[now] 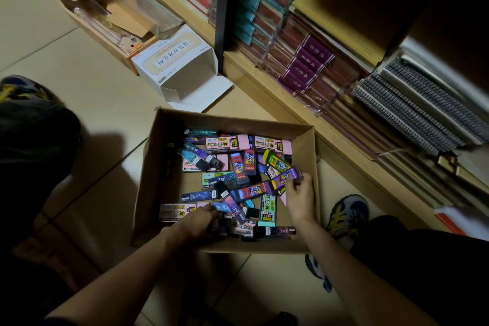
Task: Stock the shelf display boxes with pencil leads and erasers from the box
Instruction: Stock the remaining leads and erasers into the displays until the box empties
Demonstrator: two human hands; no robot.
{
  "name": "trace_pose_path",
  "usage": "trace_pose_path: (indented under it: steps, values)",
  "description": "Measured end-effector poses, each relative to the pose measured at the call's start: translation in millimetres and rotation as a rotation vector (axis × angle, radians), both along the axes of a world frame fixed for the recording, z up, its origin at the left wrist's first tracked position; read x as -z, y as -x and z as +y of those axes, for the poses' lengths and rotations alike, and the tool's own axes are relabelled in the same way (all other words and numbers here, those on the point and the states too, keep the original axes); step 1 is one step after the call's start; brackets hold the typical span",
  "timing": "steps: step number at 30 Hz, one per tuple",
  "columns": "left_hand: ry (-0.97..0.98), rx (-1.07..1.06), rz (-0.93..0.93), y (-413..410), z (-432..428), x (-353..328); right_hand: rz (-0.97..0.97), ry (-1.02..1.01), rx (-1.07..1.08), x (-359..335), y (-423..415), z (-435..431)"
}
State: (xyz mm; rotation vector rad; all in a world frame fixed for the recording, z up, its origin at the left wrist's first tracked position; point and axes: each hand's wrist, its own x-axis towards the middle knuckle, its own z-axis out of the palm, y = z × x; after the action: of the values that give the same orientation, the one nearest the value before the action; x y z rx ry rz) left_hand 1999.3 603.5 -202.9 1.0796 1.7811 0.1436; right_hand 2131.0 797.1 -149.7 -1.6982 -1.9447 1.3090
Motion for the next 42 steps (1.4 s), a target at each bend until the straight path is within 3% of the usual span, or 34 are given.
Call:
trace_pose_path:
  steps: [4,7,11,14,20,26,29,36,42]
  values:
    - [-0.074,-0.078,0.024,1.9,-7.5,2.5,-0.004,0.021,-0.061,-2.4,-2.3,6.1]
    - [-0.163,-0.302,-0.024,4.0,-8.3,0.6,0.038,0.054,-0.063,-9.0,-2.3,14.3]
    - [-0.297,-0.831,-0.315,12.2,7.6,-13.9,0.135,0.118,-0.146,-31.2,4.6,30.3]
    - [-0.340,-1.046,-0.489,27.2,22.9,-30.4,0.199,0.207,-0.319,-54.4,14.5,46.0]
    - [-0.428,-1.061,-0.585,52.5,43.8,-65.0,0.148,0.466,-0.671,-89.3,28.3,65.4]
    - [-0.433,-0.986,-0.631,62.8,55.5,-91.4,0.135,0.487,-0.879,-108.0,41.4,62.2]
    - [-0.362,-0.894,-0.679,60.4,56.2,-93.4,0.122,0.483,-0.875,-108.9,48.0,58.2]
    - [-0.243,-1.118,-0.486,35.1,43.5,-55.2,0.017,0.471,-0.814,-82.4,27.4,55.5]
    - [-0.137,-1.100,-0.544,17.0,26.3,-26.4,0.006,0.509,-0.768,-67.8,11.4,56.5]
